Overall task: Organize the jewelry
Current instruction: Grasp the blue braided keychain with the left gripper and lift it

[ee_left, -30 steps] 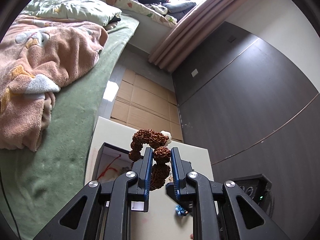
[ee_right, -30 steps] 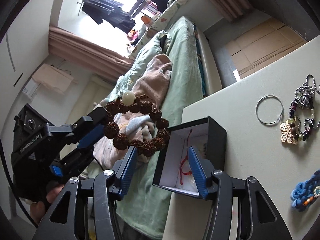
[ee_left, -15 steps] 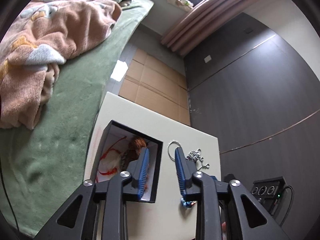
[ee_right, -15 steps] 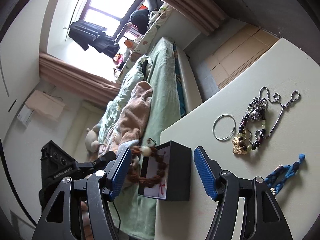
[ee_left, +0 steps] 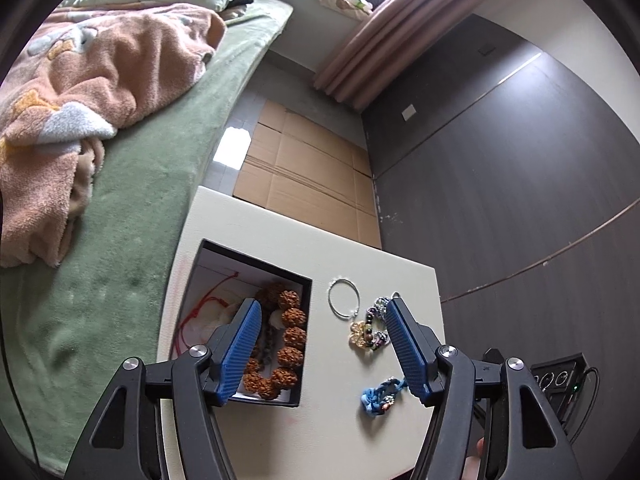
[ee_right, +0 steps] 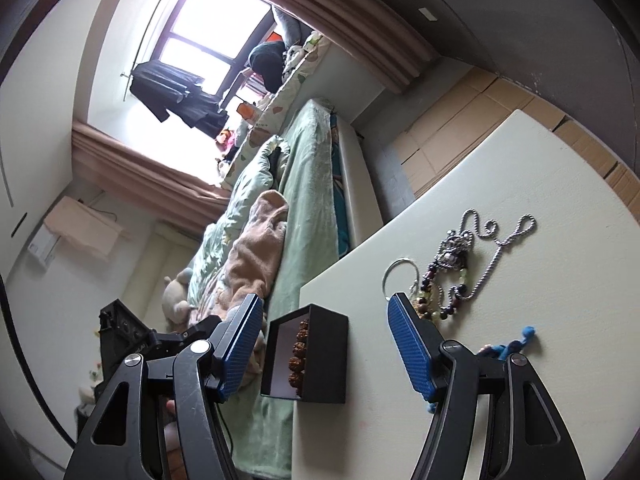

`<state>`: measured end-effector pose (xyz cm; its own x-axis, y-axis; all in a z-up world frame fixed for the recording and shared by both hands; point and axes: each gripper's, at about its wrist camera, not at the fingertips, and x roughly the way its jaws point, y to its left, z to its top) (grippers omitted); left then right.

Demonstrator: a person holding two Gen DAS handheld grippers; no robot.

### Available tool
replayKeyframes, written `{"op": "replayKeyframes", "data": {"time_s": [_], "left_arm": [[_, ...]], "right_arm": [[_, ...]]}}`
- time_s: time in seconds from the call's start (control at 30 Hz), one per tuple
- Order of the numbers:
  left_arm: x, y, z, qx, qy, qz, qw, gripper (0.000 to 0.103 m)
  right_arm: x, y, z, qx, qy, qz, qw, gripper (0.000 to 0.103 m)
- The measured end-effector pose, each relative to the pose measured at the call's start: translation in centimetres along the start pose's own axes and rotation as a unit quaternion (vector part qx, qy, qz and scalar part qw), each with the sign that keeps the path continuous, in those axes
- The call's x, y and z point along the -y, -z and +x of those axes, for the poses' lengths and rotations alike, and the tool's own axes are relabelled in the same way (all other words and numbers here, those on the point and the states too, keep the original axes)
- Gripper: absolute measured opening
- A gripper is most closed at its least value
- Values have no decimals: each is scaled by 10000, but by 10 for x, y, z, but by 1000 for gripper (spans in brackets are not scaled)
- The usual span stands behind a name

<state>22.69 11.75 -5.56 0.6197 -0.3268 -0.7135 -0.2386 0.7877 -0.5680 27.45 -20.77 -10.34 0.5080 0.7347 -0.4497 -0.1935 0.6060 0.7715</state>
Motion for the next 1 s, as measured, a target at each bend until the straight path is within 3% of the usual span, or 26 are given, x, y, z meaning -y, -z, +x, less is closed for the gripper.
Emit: {"op": "replayKeyframes", "data": {"time_s": [0.3,0.7,0.77,0.83,1.0], "left_arm": [[47,26,28,-428,15,767,9961,66],[97,76,91,-1297,-298,1786,9749,66],[100,84,102,-1437,-364,1897,9706,66],[102,91,111,-1531,-475,2029,9660,66],[107,106,128,-1762,-573,2272,9561,66]], "right_arm": [[27,-3,-20,-250,691,7,9973,66],[62,-3,-40,-461,1319,399,9894,66],[67,-3,-44,-451,1326,506,9888,72],[72,-4,-49,-399,1246,624,9894,103],[82,-7,-59,-270,1477,752,9858,103]]}}
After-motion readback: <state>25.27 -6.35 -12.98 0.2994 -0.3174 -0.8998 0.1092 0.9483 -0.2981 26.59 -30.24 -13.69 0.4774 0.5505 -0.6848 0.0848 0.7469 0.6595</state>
